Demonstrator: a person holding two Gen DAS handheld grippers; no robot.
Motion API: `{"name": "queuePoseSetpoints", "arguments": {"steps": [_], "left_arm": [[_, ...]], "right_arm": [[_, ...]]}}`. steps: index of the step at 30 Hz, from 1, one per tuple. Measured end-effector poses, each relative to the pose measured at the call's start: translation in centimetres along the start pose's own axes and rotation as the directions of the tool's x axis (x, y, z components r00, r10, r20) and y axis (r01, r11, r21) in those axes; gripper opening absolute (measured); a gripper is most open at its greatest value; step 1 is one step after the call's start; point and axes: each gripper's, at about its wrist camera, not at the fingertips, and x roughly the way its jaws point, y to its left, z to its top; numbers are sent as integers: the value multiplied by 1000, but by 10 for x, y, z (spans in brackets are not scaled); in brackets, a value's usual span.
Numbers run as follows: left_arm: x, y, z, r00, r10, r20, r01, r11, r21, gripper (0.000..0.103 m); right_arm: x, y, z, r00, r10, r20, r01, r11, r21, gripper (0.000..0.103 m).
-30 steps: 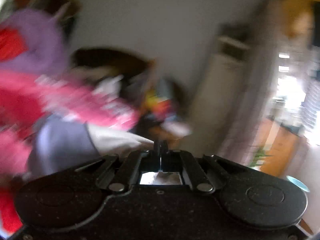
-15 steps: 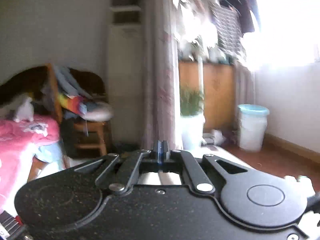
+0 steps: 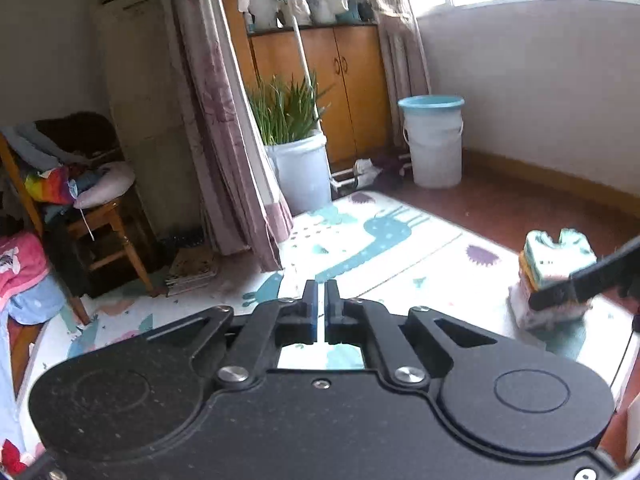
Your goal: Fold clothes
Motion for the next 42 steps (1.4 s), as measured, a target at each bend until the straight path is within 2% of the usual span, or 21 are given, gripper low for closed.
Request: {"name": "queuePoseSetpoints", "arguments": {"steps": [4, 6, 7, 9, 10, 13, 16, 18, 19, 22, 25, 29, 31, 32, 36, 39, 42], "left_arm": [[-1, 0, -15, 998, 0, -61, -1, 1000, -11, 2], [0, 4, -23, 995, 1, -100, -4, 999, -34, 6], [2, 6, -27, 992, 6, -123, -12, 999, -49, 14], [10, 12, -34, 985, 13, -173, -25, 997, -68, 37], [13, 14, -39, 982, 20, -190, -34, 997, -72, 54], [20, 18, -50, 970, 39, -239, -59, 995, -78, 55], [31, 29, -63, 950, 32, -309, -67, 992, -103, 55], [41, 35, -76, 927, 13, -374, -61, 991, -118, 57], [46, 39, -82, 914, 3, -406, -59, 990, -126, 61], [66, 45, -106, 860, -43, -508, -37, 989, -145, 63], [85, 48, -131, 797, -59, -601, -30, 990, -137, 64], [97, 42, -164, 727, -42, -686, -14, 997, -76, 65], [101, 37, -178, 696, -35, -717, 16, 999, -33, 65], [103, 35, -183, 683, -30, -729, 28, 1000, -15, 66], [112, 35, -199, 661, 9, -751, 27, 999, 37, 68], [122, 41, -212, 630, 13, -777, 11, 1000, 26, 69], [129, 49, -223, 612, 22, -791, -12, 1000, 19, 69]], "right_arm": [[4, 3, 1, 1000, -15, -1, 15, 999, -51, 103], [7, 7, 1, 1000, -13, -9, 12, 997, -79, 103], [9, 9, 0, 1000, -12, -13, 10, 996, -93, 103], [13, 14, -3, 999, -6, -35, 2, 993, -117, 103], [17, 18, -5, 999, 3, -54, -9, 992, -128, 103], [27, 29, -12, 994, 42, -102, -57, 987, -150, 103], [29, 50, -18, 989, 90, -120, -113, 973, -203, 103], [31, 64, -22, 984, 120, -134, -149, 960, -239, 103], [32, 74, -25, 982, 127, -140, -162, 948, -272, 103], [38, 105, -39, 975, 142, -168, -197, 907, -372, 102], [48, 137, -59, 971, 138, -193, -217, 844, -490, 100], [71, 156, -89, 972, 83, -218, -204, 758, -619, 94], [83, 166, -103, 972, 55, -226, -198, 707, -679, 84], [89, 171, -111, 972, 40, -230, -195, 680, -707, 82], [110, 189, -140, 968, -1, -251, -204, 574, -793, 66], [123, 201, -161, 969, -10, -247, -206, 521, -828, 66], [138, 206, -177, 970, -31, -240, -193, 496, -846, 68]]}}
